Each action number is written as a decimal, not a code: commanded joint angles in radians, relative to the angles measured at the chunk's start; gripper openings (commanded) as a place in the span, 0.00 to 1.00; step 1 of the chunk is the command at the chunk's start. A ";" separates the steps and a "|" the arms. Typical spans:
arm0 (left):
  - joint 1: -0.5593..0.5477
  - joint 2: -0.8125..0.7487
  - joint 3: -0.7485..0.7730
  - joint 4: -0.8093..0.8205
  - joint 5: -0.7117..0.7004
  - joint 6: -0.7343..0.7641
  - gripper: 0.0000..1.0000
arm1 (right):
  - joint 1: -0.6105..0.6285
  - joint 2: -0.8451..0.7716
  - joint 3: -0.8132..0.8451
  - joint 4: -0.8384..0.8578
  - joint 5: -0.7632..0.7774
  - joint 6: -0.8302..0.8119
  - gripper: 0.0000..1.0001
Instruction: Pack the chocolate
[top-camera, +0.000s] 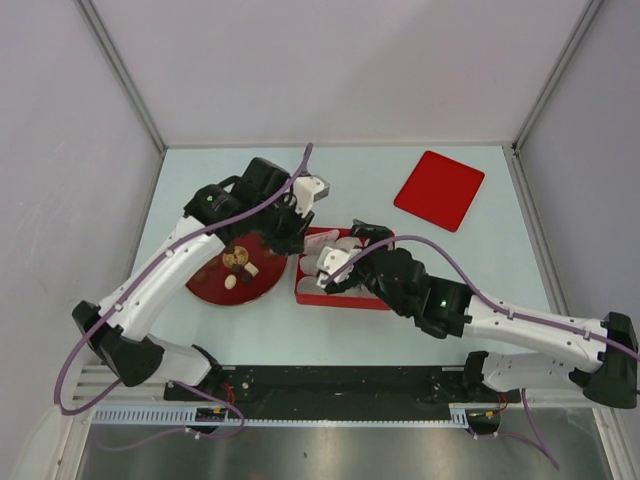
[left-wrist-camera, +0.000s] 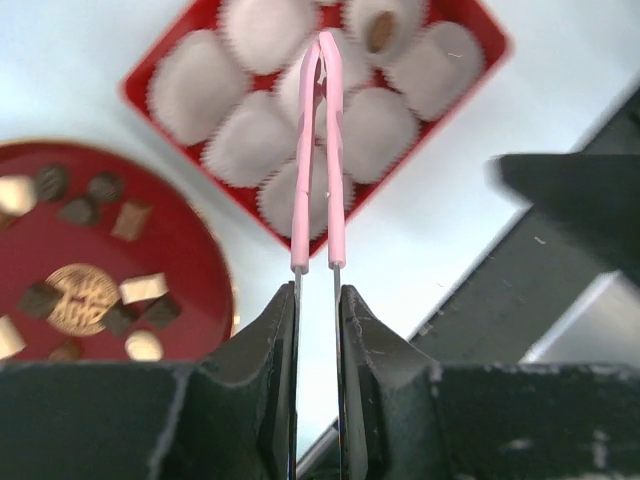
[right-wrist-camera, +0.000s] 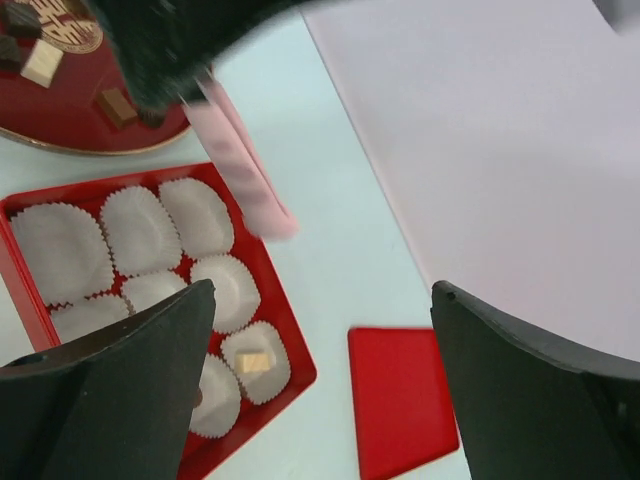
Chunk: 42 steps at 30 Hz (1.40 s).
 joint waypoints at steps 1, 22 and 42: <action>0.019 -0.088 -0.091 0.128 -0.209 -0.094 0.01 | -0.083 -0.072 0.009 -0.101 -0.018 0.175 0.94; 0.338 -0.266 -0.532 0.320 -0.487 -0.386 0.09 | -0.789 -0.235 -0.049 -0.409 -0.334 0.893 1.00; 0.501 -0.077 -0.570 0.425 -0.467 -0.366 0.27 | -0.756 -0.259 -0.089 -0.365 -0.305 0.868 1.00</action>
